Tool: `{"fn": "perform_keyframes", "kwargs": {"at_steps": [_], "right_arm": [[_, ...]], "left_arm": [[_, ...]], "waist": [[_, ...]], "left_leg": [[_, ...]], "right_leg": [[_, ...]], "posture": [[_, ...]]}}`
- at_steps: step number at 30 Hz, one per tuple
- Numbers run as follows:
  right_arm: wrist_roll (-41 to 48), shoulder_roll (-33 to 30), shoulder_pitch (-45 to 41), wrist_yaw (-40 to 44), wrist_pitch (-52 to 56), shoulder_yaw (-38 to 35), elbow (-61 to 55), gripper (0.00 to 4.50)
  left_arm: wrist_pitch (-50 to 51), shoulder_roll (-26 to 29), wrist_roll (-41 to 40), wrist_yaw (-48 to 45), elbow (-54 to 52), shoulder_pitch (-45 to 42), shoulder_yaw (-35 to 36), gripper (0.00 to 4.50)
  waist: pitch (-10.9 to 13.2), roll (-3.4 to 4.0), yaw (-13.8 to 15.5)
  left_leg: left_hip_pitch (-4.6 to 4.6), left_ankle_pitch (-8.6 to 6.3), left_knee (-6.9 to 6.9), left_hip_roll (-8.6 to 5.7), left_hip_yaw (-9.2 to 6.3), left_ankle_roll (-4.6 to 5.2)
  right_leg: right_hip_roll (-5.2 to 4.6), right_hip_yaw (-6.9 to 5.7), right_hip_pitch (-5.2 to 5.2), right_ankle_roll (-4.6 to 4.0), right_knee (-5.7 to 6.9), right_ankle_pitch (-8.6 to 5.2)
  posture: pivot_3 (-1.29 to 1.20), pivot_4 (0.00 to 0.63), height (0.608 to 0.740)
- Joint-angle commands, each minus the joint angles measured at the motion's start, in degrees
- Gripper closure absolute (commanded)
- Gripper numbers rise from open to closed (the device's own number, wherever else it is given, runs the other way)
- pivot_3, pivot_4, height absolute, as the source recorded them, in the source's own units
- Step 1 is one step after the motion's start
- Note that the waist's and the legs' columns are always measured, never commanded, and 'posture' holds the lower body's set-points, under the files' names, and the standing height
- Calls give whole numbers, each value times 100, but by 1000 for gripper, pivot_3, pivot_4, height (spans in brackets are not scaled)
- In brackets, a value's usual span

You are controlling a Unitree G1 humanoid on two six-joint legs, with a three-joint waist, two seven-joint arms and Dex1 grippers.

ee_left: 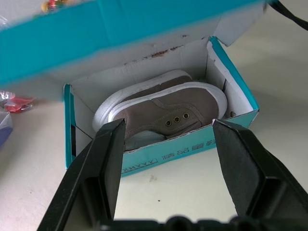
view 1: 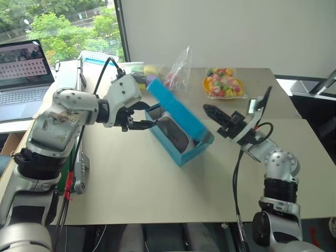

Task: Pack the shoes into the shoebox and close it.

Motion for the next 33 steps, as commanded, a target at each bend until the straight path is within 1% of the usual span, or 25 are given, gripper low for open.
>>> {"fn": "perform_keyframes", "kwargs": {"at_steps": [1, 4, 7, 11, 15, 17, 19, 21, 25, 27, 30, 31, 32, 33], "right_arm": [[-625, -272, 71, 184, -146, 762, -360, 4453], [-1145, -429, -102, 279, -447, 1145, -127, 4453], [-1781, -485, -532, 337, -777, 1594, 299, 4453], [-2804, -751, -805, 621, -1191, 2513, 733, 4453], [-3580, -1076, -875, 1036, -1368, 3383, 741, 4453], [-3865, -1259, -895, 1220, -1361, 3699, 645, 4453], [-4012, -1315, -935, 1301, -1341, 3810, 591, 4453], [-3953, -1220, -1005, 1285, -1316, 3632, 551, 4453], [-3275, -960, -1187, 1290, -1096, 2725, 289, 4453], [-2969, -1031, -1289, 1367, -957, 2285, -4, 4453], [-2779, -1217, -1329, 1474, -835, 2023, -264, 4453], [-2707, -1334, -1358, 1495, -789, 1879, -371, 4201], [-2625, -1473, -1371, 1539, -707, 1763, -496, 3831], [-2557, -1632, -1361, 1612, -655, 1683, -641, 3686]], "left_arm": [[-107, 25, 38, 8, -106, -161, 73, 1462], [-81, 20, 38, 82, -141, -109, 132, 1462], [-43, 1, 22, 166, -200, -28, 168, 1462], [-8, -18, -2, 255, -266, 22, 184, 1462], [56, 5, -32, 363, -355, 100, 254, 1462], [85, 19, -54, 416, -413, 160, 288, 1462], [124, 10, -78, 485, -475, 221, 323, 1462], [162, -22, -101, 552, -539, 298, 353, 1462], [226, -89, -179, 630, -592, 416, 424, 1462], [225, -94, -221, 626, -574, 473, 469, 1462], [224, -77, -239, 640, -495, 511, 482, 1462], [160, -49, -186, 636, -461, 547, 437, 1462], [88, -34, -130, 637, -431, 576, 392, 1462], [43, -42, -94, 650, -403, 591, 361, 1462]], "waist": [[0, 0, 6], [0, 0, 17], [0, 0, 23], [0, 0, 45], [-1, -2, 66], [-3, -4, 72], [-12, -6, 76], [-18, -14, 77], [-20, -19, 73], [-17, -18, 74], [-11, -12, 83], [-11, -12, 87], [-11, -12, 86], [-11, -12, 87]], "left_leg": [[0, 0, 1, 0, 0, 0], [0, 0, 4, 0, 2, 0], [-1, 0, 6, 0, 2, 0], [0, 0, 7, 0, 1, 0], [-1, 0, 8, 0, 2, 0], [0, 0, 9, 0, 1, 0], [2, 0, 9, 1, 0, 0], [3, 0, 9, 1, 0, 0], [3, 0, 14, 1, 0, 0], [2, 0, 14, 1, 0, 0], [-8, 0, 13, 1, 0, 0], [-8, 0, 13, 1, -1, 0], [-8, 0, 14, 0, 0, 0], [-7, 0, 13, 0, 0, 0]], "right_leg": [[0, 0, 0, 0, 0, 0], [0, 3, -2, 0, 0, 0], [0, 2, -2, 0, 0, 0], [2, 2, -3, 0, 1, 0], [1, 2, -1, 1, -2, 0], [1, 1, 2, 0, -2, 0], [1, 1, 3, 0, 0, 0], [2, 0, 4, 0, 0, -1], [1, -1, 8, -1, 0, 0], [1, 0, 2, -1, 6, 0], [1, 1, -8, -1, 7, 0], [1, 0, -7, 0, 6, 0], [0, 0, -6, 0, 5, 0], [0, 0, -6, 0, 5, 0]], "posture": [[0, 150, 740], [0, 150, 740], [0, 150, 740], [0, 150, 740], [0, 150, 740], [0, 150, 740], [0, 150, 740], [0, 150, 740], [0, 150, 740], [0, 150, 740], [0, 150, 740], [0, 150, 740], [0, 150, 740], [0, 150, 740]]}}
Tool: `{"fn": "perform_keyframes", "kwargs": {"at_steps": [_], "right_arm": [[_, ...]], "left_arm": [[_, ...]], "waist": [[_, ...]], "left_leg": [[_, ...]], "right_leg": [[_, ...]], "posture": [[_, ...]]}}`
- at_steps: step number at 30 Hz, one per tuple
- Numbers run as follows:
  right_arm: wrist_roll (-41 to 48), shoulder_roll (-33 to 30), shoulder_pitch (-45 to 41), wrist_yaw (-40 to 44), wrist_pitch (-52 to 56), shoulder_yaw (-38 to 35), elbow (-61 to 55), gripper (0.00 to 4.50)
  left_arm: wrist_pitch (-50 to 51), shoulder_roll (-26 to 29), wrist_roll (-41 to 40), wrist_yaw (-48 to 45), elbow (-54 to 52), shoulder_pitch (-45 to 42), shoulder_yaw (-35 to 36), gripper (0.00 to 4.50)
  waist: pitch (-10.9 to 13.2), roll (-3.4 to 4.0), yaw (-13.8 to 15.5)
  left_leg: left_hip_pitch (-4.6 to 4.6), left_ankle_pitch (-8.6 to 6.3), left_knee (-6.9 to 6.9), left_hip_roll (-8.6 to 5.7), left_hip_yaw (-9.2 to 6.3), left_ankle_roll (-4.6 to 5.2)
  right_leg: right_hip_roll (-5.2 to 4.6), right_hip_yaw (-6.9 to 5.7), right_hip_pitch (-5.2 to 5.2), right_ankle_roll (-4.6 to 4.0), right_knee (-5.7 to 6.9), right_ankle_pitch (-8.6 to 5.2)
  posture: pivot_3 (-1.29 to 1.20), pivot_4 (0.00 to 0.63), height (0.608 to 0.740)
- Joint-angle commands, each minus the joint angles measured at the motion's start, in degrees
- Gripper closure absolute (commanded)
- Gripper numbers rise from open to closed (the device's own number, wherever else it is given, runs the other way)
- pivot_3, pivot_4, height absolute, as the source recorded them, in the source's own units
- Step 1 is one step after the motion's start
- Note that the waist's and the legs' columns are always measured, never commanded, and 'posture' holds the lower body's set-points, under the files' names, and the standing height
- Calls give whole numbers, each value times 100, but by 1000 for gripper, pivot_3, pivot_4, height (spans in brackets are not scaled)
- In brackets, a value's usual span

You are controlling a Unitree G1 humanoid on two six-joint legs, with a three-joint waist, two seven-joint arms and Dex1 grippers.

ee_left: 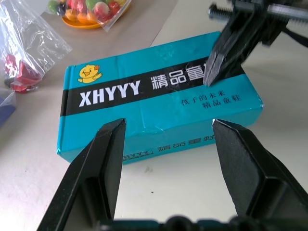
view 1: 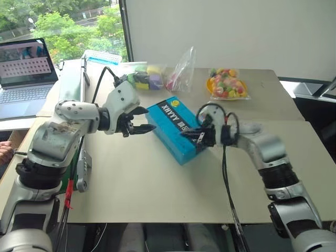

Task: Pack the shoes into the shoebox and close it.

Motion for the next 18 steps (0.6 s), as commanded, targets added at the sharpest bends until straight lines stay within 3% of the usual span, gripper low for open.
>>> {"fn": "perform_keyframes", "kwargs": {"at_steps": [1, 6, 11, 18], "right_arm": [[353, -508, -100, 254, 259, -509, -683, 3393], [474, -1114, 25, 434, 452, -635, -1228, 1571], [705, -1652, 410, 758, 528, -734, -1672, 60], [648, -1671, 701, 541, 422, -744, -1655, 60]], "left_arm": [[-245, 33, 115, 71, 15, 39, 92, 1462], [-505, -97, -61, -43, -210, 248, 181, 1462], [-272, 18, -379, -224, -467, 451, 251, 1462], [-246, -199, -366, 58, -273, 494, 276, 1462]], "waist": [[1, 1, 12], [1, 1, 15], [2, 0, 2], [1, 0, 4]], "left_leg": [[0, 0, 0, 1, 0, 0], [1, 0, 0, 0, 1, 0], [0, 0, -1, 0, 1, 0], [4, 0, 9, 0, 1, 0]], "right_leg": [[1, -1, 1, 0, 0, 0], [0, 0, 1, 0, -1, 0], [0, 2, 0, 0, -3, -1], [0, 2, 10, 1, -2, -1]], "posture": [[0, 150, 740], [0, 150, 740], [0, 150, 740], [0, 150, 740]]}}
